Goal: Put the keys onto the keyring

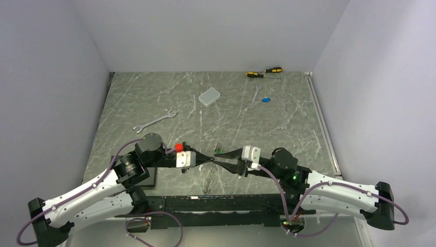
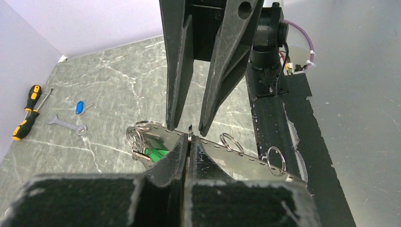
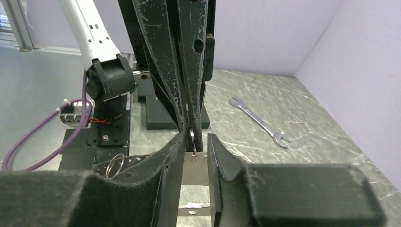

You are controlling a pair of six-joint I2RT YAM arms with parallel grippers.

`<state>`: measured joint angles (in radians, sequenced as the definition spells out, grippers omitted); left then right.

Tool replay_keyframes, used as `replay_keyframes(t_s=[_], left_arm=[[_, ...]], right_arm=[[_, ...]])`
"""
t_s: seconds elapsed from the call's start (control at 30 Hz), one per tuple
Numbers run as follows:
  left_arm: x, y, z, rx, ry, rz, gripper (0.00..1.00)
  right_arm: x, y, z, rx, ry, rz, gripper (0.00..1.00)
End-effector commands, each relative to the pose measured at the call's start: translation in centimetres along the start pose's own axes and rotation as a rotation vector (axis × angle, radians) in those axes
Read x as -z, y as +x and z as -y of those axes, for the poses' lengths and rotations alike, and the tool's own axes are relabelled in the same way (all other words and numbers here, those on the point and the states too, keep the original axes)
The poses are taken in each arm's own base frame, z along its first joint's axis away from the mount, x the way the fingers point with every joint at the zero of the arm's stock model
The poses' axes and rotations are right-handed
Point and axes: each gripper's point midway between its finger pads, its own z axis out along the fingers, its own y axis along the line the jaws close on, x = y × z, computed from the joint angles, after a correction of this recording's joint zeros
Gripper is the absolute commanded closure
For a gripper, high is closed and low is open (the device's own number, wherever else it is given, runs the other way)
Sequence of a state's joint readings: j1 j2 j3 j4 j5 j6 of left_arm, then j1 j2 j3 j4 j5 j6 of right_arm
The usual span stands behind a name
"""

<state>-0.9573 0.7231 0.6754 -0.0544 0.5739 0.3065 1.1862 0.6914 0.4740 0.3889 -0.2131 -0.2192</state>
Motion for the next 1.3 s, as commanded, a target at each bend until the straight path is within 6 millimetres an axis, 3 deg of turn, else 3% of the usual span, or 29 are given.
replay_keyframes(t_s=[0.0, 0.6, 1.27], left_arm=[[0.0, -2.6, -0.7, -0.056, -0.011, 0.051, 1.00], [0.4, -3.2, -0.9, -0.063, -0.035, 0.078, 1.00], [0.3, -2.5, -0.6, -0.062, -0.015, 0.053, 1.00]], right_arm=[[-0.5, -1.6, 0.3, 0.005, 0.002, 0.038, 0.72], [0.0, 0.0, 0.5, 0.003, 0.022, -0.022, 0.73], [-0.5, -1.3, 0.6, 0.023, 0.014, 0.006, 0.76]])
